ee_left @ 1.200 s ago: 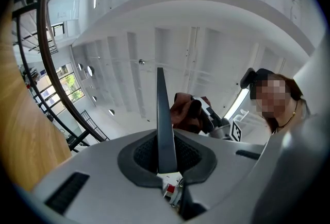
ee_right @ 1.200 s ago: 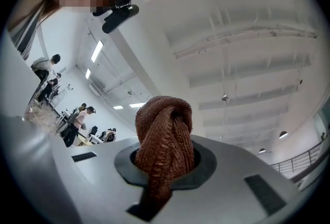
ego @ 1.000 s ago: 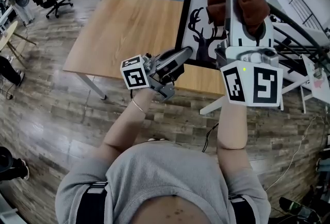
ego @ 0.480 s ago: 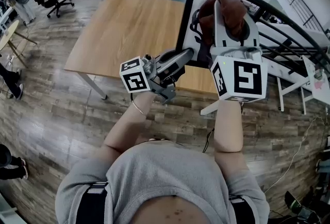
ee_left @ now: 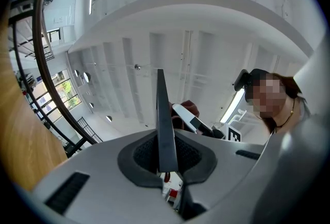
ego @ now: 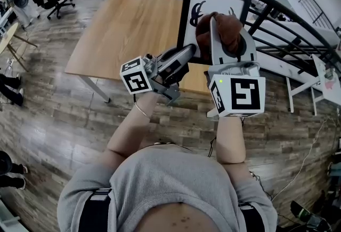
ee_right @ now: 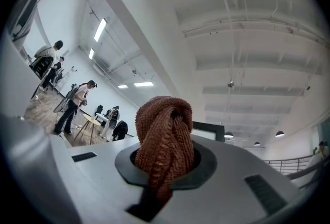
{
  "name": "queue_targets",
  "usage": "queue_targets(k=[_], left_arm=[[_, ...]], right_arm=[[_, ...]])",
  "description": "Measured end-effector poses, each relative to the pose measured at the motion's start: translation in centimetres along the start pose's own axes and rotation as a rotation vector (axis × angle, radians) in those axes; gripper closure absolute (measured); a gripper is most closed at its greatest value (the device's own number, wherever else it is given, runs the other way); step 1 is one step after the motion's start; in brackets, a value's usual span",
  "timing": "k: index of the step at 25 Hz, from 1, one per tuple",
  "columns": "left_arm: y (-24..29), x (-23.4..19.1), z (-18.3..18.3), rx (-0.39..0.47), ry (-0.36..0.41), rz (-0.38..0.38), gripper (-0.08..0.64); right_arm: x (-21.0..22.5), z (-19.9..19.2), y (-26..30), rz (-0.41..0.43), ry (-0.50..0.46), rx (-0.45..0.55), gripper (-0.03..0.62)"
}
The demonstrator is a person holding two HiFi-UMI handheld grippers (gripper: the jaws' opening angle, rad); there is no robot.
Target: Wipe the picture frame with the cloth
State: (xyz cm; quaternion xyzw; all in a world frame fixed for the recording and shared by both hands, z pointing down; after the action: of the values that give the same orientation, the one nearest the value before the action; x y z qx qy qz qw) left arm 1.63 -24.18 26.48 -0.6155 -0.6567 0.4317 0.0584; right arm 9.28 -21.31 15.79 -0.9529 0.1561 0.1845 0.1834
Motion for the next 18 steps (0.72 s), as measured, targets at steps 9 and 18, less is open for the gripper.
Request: queue_targets(k=[9,18], left_arm=[[0.0,-0.2,-0.9,0.014,-0.009,0.017,0.529],[0.2,-0.4,-0.6,0.049,-0.033,0.019,0.529]], right_arm=[[-1.1,-2.6,-2.3,0.019,0.031,-0.044,0.546],[-1.5,-3.7,-3.7,0.029,0.051,-0.068,0.546]])
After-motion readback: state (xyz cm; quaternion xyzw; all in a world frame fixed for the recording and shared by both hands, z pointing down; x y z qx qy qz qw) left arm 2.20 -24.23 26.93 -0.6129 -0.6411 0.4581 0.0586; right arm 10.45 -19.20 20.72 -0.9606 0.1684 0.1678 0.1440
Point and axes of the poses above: the fingertips, and each gripper's own axes: y forward along the fingers, x to its right, z out of its top, the point moved 4 cm from there along -y, backward along the fingers, and after that the axes turned 4 degrees about -y, right-handed, at the moved point
